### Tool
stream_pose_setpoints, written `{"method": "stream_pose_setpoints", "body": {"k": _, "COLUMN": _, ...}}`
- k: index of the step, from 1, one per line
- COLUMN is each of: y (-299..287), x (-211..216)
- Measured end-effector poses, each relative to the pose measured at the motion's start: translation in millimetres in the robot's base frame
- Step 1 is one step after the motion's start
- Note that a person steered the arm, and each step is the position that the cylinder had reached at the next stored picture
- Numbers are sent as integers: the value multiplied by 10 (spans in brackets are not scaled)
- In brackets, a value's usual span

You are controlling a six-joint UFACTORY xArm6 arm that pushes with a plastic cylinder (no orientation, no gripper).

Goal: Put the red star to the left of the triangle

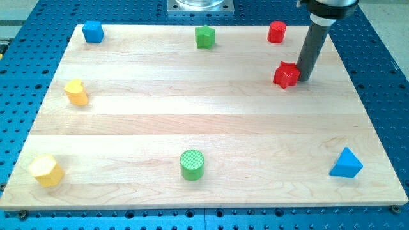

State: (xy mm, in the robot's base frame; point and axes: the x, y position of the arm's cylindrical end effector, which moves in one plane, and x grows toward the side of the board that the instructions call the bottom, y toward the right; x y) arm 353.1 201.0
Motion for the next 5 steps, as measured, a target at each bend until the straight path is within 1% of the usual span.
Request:
{"method": "stream_pose_setpoints", "body": {"k": 1, "y": -172, "x": -191}}
{"method": "stream_pose_setpoints", "body": {"k": 2, "y": -393, "x": 117}}
{"method": "stream_pose_setpoints", "body": {"k": 3, "y": -430, "x": 471}}
{"method": "stream_pose_setpoints", "body": {"k": 4, "y": -564, "x": 115}}
{"method": "stream_pose_setpoints", "body": {"k": 5, "y": -668, "x": 631}}
